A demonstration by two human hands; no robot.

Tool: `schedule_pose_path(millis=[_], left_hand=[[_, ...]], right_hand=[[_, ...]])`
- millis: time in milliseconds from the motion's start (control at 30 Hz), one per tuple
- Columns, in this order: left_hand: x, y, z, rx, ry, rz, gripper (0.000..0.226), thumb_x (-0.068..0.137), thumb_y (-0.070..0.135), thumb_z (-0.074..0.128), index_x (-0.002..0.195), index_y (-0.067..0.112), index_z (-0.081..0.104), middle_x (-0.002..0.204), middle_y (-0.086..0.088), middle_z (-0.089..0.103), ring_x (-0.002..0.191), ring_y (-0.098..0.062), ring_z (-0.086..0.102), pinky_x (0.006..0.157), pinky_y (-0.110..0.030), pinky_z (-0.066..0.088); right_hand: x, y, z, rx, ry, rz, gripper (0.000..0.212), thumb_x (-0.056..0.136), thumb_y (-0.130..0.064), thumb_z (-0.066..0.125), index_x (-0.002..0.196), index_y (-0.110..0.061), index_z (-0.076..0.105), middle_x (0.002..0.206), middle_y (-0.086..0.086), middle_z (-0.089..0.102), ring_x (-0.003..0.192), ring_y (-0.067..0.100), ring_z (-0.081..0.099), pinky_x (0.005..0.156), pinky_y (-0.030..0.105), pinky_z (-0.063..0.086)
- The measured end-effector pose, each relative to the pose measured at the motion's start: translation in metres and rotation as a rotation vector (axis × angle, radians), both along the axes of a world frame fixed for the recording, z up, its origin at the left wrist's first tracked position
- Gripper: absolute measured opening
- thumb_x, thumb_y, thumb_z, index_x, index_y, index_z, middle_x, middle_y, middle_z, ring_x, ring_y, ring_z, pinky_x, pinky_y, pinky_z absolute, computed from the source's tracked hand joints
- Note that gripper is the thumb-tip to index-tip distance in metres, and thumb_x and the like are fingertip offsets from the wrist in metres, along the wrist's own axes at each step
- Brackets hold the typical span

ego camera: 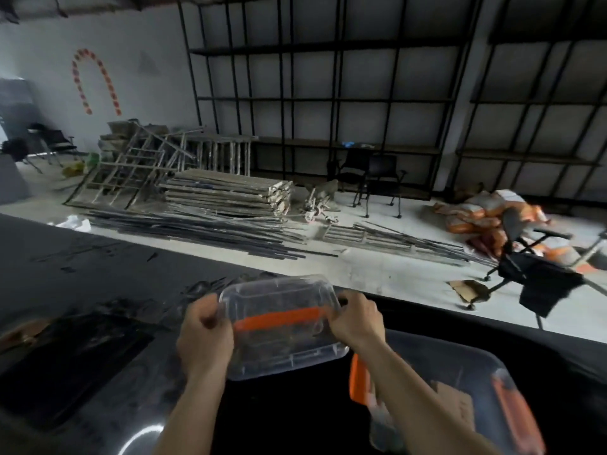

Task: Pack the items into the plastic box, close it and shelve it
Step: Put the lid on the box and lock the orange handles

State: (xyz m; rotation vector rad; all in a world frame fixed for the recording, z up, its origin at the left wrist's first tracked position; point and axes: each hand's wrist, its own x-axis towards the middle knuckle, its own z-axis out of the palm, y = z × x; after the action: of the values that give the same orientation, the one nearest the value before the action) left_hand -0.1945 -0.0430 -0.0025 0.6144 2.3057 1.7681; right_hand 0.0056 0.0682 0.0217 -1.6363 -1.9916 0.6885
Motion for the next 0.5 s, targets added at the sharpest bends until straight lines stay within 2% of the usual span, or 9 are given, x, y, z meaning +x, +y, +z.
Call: schedule_pose_path(millis=[67, 167, 267, 333, 400, 433, 500], left_hand=[[0.024, 0.018, 0.023, 0.072, 0.042, -0.111, 0.025, 0.089, 0.017, 0.072, 0.113, 0.023, 0.072, 0.103, 0.001, 0.075, 0.100, -0.023, 0.069, 0.096, -0.038, 0.052], [0.069, 0.040, 0.040, 0.122, 0.086, -0.276, 0.031, 0.086, 0.006, 0.072, 0.113, 0.019, 0.072, 0.101, 0.006, 0.072, 0.096, -0.012, 0.066, 0.092, -0.029, 0.047], [0.116, 0.052, 0.039, 0.114, 0.114, -0.430, 0.031, 0.086, 0.007, 0.074, 0.115, 0.019, 0.071, 0.105, 0.007, 0.072, 0.098, -0.010, 0.065, 0.090, -0.026, 0.044], [0.146, 0.053, 0.034, 0.092, 0.120, -0.519, 0.030, 0.087, 0.012, 0.075, 0.115, 0.019, 0.069, 0.105, 0.009, 0.070, 0.100, -0.011, 0.065, 0.088, -0.026, 0.044], [0.170, 0.051, 0.024, 0.060, 0.122, -0.598, 0.031, 0.086, 0.014, 0.076, 0.116, 0.019, 0.068, 0.107, 0.009, 0.069, 0.100, -0.012, 0.064, 0.087, -0.028, 0.045], [0.179, 0.049, 0.018, 0.038, 0.127, -0.630, 0.032, 0.086, 0.016, 0.077, 0.116, 0.020, 0.067, 0.107, 0.010, 0.068, 0.100, -0.011, 0.063, 0.086, -0.028, 0.045], [0.191, 0.045, 0.004, -0.019, 0.149, -0.672, 0.035, 0.084, 0.019, 0.080, 0.115, 0.024, 0.066, 0.107, 0.013, 0.067, 0.098, -0.009, 0.063, 0.084, -0.028, 0.044]], right_hand=[[0.035, 0.005, 0.015, 0.060, 0.038, -0.097, 0.036, 0.088, -0.051, 0.058, 0.113, -0.026, 0.070, 0.102, 0.004, 0.074, 0.100, 0.031, 0.067, 0.073, 0.033, 0.049], [0.095, 0.008, 0.027, 0.132, 0.054, -0.262, 0.042, 0.087, -0.047, 0.062, 0.122, -0.026, 0.068, 0.110, 0.006, 0.075, 0.104, 0.031, 0.068, 0.081, 0.035, 0.053], [0.154, -0.001, 0.032, 0.174, 0.039, -0.394, 0.033, 0.086, -0.047, 0.064, 0.108, -0.025, 0.075, 0.100, 0.006, 0.076, 0.098, 0.032, 0.069, 0.071, 0.031, 0.049], [0.187, -0.013, 0.032, 0.159, 0.012, -0.455, 0.023, 0.085, -0.044, 0.063, 0.082, -0.025, 0.077, 0.075, 0.002, 0.070, 0.079, 0.032, 0.067, 0.057, 0.028, 0.041], [0.210, -0.027, 0.025, 0.145, -0.024, -0.518, 0.027, 0.084, -0.045, 0.062, 0.066, -0.027, 0.073, 0.061, -0.002, 0.060, 0.065, 0.030, 0.060, 0.050, 0.029, 0.036], [0.219, -0.033, 0.019, 0.134, -0.036, -0.543, 0.027, 0.083, -0.045, 0.062, 0.065, -0.029, 0.073, 0.062, -0.001, 0.061, 0.065, 0.030, 0.058, 0.051, 0.029, 0.036], [0.230, -0.044, 0.008, 0.120, -0.051, -0.579, 0.024, 0.084, -0.046, 0.061, 0.074, -0.032, 0.078, 0.073, 0.002, 0.070, 0.073, 0.033, 0.064, 0.056, 0.029, 0.039]])
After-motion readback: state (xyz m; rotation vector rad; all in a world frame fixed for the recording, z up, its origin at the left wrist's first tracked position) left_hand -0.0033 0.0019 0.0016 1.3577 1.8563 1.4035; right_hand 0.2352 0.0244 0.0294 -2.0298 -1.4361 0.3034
